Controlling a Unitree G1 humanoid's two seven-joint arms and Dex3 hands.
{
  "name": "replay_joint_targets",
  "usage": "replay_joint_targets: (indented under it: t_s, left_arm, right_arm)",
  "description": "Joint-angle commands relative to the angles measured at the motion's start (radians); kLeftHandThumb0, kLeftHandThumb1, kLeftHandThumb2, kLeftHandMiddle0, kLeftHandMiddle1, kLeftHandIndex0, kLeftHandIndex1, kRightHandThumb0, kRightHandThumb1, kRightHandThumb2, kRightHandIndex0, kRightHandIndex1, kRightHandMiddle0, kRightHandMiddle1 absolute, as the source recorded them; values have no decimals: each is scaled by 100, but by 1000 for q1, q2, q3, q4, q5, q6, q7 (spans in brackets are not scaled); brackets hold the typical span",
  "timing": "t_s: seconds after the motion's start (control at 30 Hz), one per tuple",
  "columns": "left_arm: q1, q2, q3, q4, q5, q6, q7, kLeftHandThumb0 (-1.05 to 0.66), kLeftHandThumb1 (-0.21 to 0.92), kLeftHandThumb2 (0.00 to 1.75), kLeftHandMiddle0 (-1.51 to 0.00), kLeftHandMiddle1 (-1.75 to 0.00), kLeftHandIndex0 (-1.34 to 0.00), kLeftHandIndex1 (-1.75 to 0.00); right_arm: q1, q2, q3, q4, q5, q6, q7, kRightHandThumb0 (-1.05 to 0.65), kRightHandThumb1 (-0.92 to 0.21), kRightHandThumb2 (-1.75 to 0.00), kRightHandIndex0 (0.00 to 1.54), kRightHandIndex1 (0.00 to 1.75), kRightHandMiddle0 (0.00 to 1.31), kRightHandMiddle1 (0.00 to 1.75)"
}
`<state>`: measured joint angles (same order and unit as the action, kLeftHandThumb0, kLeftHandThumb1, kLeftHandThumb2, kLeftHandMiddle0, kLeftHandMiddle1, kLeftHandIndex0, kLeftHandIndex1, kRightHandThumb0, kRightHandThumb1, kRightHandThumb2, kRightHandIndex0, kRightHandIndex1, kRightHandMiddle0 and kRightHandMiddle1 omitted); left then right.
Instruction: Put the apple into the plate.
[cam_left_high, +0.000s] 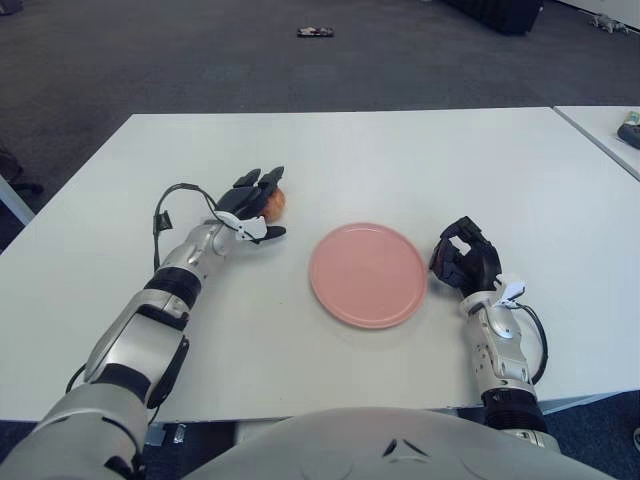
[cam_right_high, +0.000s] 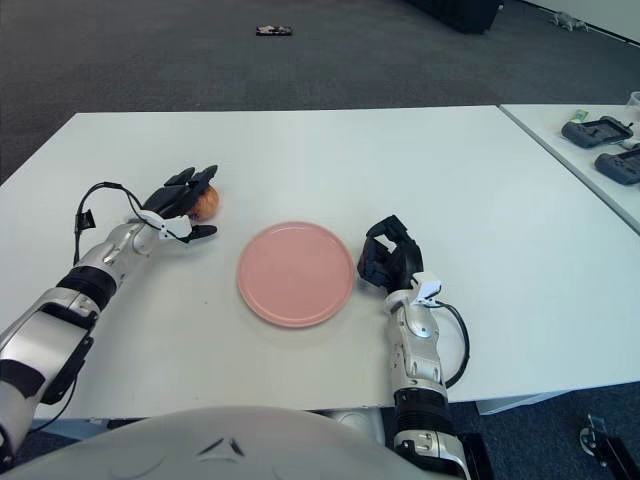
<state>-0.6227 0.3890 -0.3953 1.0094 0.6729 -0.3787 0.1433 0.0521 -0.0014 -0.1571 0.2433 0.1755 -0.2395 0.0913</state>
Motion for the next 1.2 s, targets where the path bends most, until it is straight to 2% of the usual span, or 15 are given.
replay_joint_targets:
  t_s: [0.0, 0.37, 0.47, 0.67, 0.87, 0.97, 1.07, 1.17]
  left_arm:
    - [-39, -18, -23, 73, 10, 16, -3, -104, 58, 74, 0, 0, 0, 0]
    - [-109, -45, -70, 228, 12, 61, -41, -97, 56, 81, 0, 0, 0, 0]
    - [-122, -47, -81, 267, 14, 76, -55, -95, 55, 82, 0, -7, 0, -7]
    - [-132, -58, -94, 301, 12, 111, -69, -92, 56, 82, 0, -12, 0, -29]
    - [-136, -63, -94, 314, 2, 141, -89, -90, 57, 81, 0, -14, 0, -44]
    - [-132, -62, -87, 317, -6, 141, -90, -89, 57, 82, 0, -25, 0, -57]
    - [-131, -61, -84, 320, -12, 139, -89, -88, 57, 82, 0, -46, 0, -81]
    - [-130, -60, -85, 324, -18, 139, -87, -89, 58, 82, 0, -61, 0, -96]
  right_arm:
    - [23, 7, -3, 31, 3, 40, -9, -45, -40, -122, 99, 175, 54, 175]
    - [28, 6, -1, 26, -3, 33, -12, -45, -41, -122, 98, 175, 54, 175]
    - [28, 3, -1, 27, -2, 31, -11, -45, -41, -122, 99, 175, 54, 175]
    - [30, 2, -2, 23, 2, 37, -9, -45, -40, -122, 99, 175, 55, 175]
    - [30, 3, -4, 21, 4, 38, -11, -45, -40, -123, 99, 175, 55, 175]
    - [30, 5, -5, 20, 4, 40, -14, -45, -39, -123, 98, 175, 55, 175]
    - [30, 5, -5, 17, 3, 43, -17, -45, -39, -123, 98, 175, 55, 175]
    - [30, 6, -5, 16, 3, 45, -19, -45, -39, -123, 98, 175, 55, 175]
